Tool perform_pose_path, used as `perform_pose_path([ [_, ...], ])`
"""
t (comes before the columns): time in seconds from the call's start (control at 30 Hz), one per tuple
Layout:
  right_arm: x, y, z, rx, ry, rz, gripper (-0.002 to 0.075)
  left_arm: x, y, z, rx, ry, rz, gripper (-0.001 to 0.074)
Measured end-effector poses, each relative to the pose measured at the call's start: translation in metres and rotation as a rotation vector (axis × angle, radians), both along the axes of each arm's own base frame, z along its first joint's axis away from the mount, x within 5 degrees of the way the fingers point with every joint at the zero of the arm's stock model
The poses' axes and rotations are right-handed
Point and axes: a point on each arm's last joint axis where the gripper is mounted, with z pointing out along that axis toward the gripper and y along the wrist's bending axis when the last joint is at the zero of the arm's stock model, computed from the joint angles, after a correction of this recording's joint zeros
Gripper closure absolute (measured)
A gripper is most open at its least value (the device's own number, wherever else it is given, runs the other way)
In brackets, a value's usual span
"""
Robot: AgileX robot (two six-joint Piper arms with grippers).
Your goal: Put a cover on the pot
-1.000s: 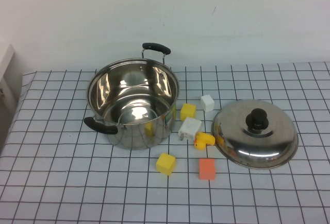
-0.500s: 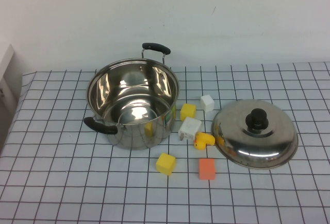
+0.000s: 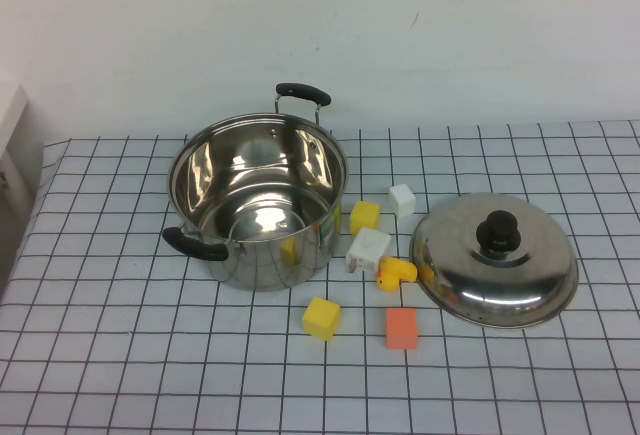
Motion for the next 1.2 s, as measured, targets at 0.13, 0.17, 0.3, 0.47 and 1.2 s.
perform_pose_path([
  [0.13, 0.0, -0.001, 0.001, -0.081, -0.033, 0.004, 0.0728, 0.0, 0.0, 0.0, 0.0, 0.0, 0.0, 0.0738],
  [0.17, 0.001, -0.001, 0.002, -0.117, -0.042, 0.009, 0.0728, 0.0, 0.0, 0.0, 0.0, 0.0, 0.0, 0.0738],
  [0.3, 0.0, -0.001, 0.001, -0.237, -0.06, 0.036, 0.0728, 0.0, 0.0, 0.0, 0.0, 0.0, 0.0, 0.0738],
  [0.47, -0.002, 0.004, 0.004, -0.368, -0.067, 0.119, 0.0728, 0.0, 0.0, 0.0, 0.0, 0.0, 0.0, 0.0738],
  [1.2, 0.128, 0.015, 0.125, -0.931, -0.101, 0.52, 0.0728, 0.0, 0.0, 0.0, -0.005, 0.0, 0.001, 0.0738],
])
